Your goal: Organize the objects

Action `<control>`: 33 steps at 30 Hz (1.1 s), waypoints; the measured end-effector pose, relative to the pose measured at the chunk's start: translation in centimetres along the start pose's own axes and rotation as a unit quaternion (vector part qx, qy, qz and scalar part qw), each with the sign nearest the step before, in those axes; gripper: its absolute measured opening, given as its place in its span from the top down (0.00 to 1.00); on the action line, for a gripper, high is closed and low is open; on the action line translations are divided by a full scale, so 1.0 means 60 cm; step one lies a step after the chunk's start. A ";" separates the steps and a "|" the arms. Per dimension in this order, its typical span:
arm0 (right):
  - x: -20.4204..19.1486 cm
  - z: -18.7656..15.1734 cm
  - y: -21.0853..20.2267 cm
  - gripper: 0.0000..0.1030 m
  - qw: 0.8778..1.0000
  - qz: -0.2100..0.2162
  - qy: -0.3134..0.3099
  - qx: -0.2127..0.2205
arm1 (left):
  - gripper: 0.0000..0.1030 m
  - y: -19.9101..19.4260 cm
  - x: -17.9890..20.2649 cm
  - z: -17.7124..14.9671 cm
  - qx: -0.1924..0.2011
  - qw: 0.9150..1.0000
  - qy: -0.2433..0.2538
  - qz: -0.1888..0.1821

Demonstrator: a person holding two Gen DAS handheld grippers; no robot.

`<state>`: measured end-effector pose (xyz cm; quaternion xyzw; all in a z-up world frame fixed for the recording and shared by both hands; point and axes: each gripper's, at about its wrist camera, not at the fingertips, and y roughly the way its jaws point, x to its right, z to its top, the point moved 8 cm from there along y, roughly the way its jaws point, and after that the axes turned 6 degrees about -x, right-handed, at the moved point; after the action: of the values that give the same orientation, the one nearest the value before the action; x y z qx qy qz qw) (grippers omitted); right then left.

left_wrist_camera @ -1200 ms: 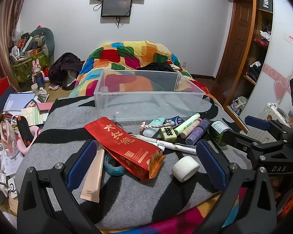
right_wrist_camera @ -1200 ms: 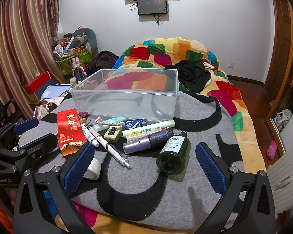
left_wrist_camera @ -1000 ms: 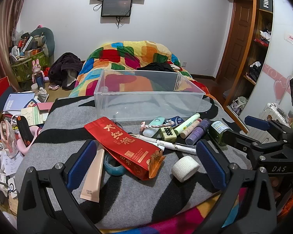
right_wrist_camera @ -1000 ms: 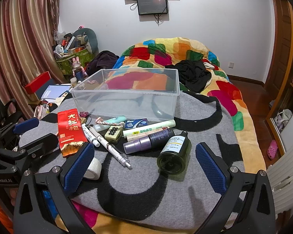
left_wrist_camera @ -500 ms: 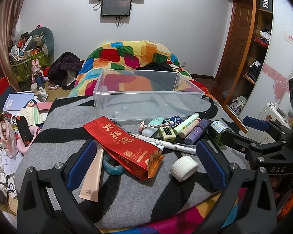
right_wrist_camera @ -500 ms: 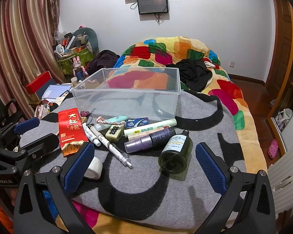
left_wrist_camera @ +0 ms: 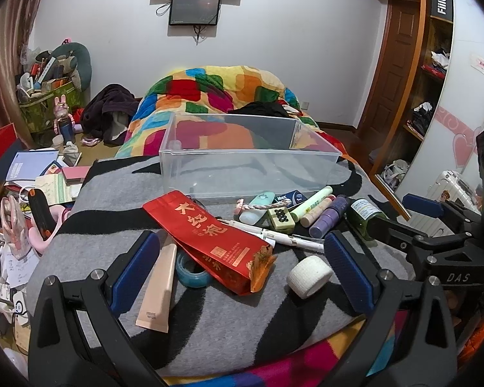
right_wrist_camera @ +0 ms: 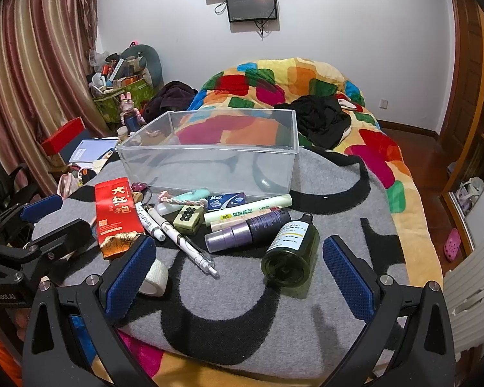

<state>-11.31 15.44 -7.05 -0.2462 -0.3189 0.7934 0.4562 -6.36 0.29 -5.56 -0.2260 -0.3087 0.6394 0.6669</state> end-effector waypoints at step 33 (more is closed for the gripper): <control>0.113 -0.010 0.082 0.30 0.992 0.002 0.111 -0.060 | 0.53 0.045 -0.143 -0.086 -0.091 0.993 -0.050 0.054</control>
<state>-16.84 19.73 -11.73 -0.3602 -0.3128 0.7417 0.4714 -4.62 -7.50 -12.13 -0.2701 -0.3855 0.6545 0.5917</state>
